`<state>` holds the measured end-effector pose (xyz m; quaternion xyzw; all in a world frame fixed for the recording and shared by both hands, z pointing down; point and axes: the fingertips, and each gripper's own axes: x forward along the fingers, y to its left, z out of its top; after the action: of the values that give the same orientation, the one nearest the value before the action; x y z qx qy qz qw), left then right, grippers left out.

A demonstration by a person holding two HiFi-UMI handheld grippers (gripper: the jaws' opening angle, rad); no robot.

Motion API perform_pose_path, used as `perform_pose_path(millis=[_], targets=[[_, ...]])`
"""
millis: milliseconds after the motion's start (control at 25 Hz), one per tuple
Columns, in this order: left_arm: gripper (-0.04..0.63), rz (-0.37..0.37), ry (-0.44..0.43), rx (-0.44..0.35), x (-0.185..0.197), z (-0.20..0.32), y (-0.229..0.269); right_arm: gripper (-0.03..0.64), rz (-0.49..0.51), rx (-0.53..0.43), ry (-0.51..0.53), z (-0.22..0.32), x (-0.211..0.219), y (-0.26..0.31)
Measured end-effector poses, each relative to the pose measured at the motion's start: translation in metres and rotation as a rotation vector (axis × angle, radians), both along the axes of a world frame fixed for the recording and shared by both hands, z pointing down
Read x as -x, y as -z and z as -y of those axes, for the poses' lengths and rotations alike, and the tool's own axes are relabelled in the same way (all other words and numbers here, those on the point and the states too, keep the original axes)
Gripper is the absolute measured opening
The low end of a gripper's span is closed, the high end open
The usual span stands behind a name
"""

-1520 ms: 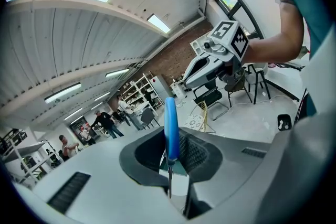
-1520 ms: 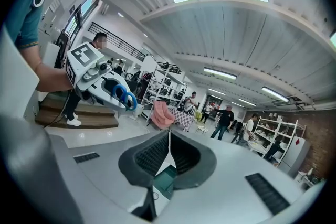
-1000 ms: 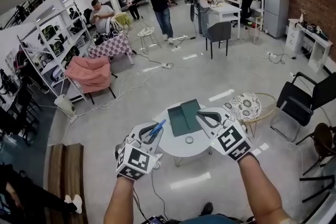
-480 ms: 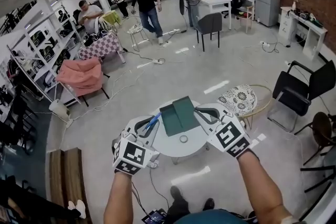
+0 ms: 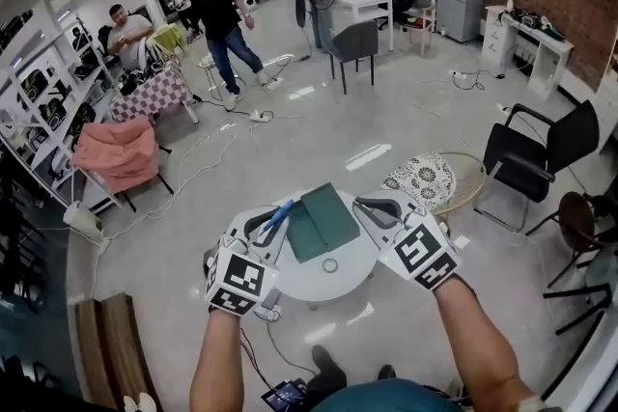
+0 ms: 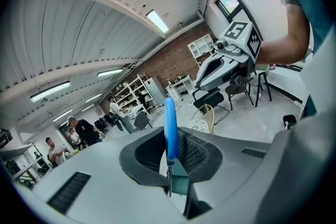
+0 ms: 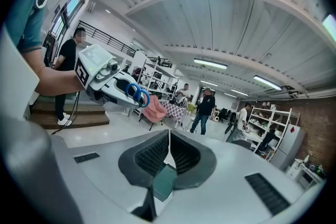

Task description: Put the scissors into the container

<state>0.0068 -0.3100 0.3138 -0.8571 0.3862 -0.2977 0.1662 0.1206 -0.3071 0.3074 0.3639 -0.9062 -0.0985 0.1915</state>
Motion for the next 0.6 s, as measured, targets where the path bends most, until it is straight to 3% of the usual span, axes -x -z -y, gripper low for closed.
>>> perform_pose_path(millis=[280,600], targets=[[0.060,-0.014,-0.029,0.010,0.084,0.059,-0.009,0.040,-0.005,0.011,-0.033,0.052,0.084,-0.008],[0.060,-0.030,-0.061,0.030,0.144,0.113,-0.019,0.038,-0.010,0.018,-0.066,0.100,0.148,-0.013]])
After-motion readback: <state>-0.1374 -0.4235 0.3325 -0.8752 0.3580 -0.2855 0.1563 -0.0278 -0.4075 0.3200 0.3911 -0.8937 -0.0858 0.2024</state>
